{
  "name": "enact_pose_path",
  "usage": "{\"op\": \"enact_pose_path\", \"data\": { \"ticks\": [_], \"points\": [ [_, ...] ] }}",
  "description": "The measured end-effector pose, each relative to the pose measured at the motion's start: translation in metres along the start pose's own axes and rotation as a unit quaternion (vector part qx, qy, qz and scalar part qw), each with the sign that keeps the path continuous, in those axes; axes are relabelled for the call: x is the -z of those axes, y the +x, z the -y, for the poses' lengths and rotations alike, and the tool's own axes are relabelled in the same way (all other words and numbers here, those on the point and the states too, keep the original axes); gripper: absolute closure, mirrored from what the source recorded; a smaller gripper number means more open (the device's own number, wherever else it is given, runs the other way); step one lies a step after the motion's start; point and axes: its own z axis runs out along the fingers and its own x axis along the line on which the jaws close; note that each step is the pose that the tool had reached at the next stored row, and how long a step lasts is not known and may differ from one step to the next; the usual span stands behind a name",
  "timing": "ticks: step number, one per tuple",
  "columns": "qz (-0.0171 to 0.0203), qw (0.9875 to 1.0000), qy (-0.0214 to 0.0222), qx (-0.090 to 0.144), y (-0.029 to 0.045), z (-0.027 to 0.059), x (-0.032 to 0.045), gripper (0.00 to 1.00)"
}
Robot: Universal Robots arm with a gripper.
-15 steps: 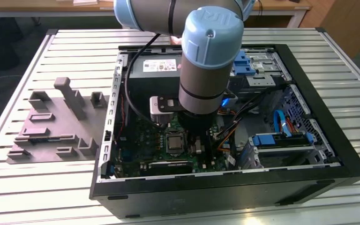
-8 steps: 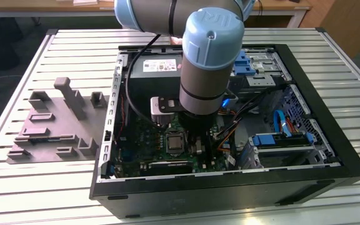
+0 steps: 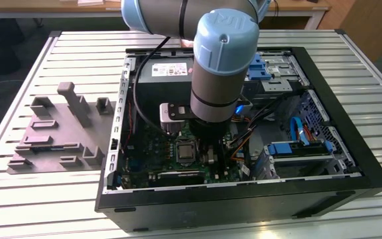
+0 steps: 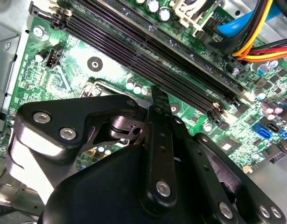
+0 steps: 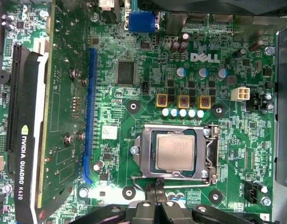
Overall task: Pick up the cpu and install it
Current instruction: 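Install the first cpu locking lever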
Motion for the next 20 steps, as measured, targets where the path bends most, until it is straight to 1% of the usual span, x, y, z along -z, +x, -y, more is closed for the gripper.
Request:
{"op": "enact_pose_path", "data": {
  "ticks": [3, 5, 6, 15, 20],
  "points": [
    [0.0007, 1.0, 0.0001, 0.0, 0.0001, 0.0, 0.0008, 0.89],
    [0.0018, 1.0, 0.0004, 0.0, -0.0002, 0.0001, 0.0025, 0.89],
    [0.0017, 1.0, 0.0002, 0.0, -0.0001, 0.0, 0.0039, 0.89],
    [0.002, 1.0, 0.0001, 0.0, 0.0, -0.0006, 0.0209, 0.89],
    [0.0023, 1.0, 0.0001, 0.0, 0.0, -0.0006, 0.0225, 0.89]
  ]
}}
